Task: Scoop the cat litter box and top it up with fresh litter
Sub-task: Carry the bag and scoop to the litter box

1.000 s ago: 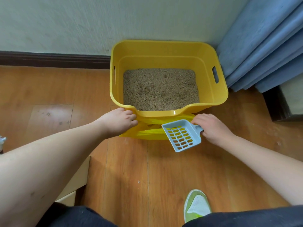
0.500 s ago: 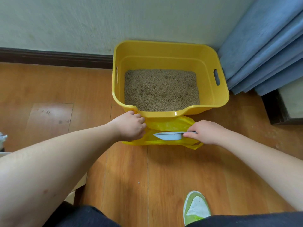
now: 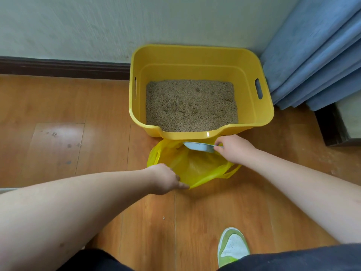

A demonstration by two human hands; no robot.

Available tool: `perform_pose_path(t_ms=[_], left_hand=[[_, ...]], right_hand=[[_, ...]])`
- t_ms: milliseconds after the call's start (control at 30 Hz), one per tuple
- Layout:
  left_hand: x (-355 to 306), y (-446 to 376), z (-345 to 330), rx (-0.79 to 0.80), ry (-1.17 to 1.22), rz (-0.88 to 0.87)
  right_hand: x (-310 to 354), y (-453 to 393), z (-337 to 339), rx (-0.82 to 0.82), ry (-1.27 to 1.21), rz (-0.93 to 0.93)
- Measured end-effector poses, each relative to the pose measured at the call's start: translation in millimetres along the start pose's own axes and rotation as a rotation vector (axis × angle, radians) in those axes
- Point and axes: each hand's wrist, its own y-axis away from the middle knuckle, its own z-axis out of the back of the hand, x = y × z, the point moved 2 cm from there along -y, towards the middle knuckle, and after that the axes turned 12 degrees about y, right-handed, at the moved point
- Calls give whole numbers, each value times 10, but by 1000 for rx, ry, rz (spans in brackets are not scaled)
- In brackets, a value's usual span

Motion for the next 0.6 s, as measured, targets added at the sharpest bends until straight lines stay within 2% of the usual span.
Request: perform_pose_path(t_ms=[133,267,433,500,600], left_hand=[[-44,84,-68,182,-20,26],[-45,-2,-112,232,137,139],[-43,-96,-213,114,456,204],[-25,-94,-159,46,451,183],[-10,-59,6,-86,302,60]], right_hand=[[-8,-56,24,-30,-49,-31],[51,-51,31,-82,-64,-44],[34,1,1,-81,-72,-53],[-10,12,-5,-77,-76,-49],[-67,43,10,-89,-82,-12]])
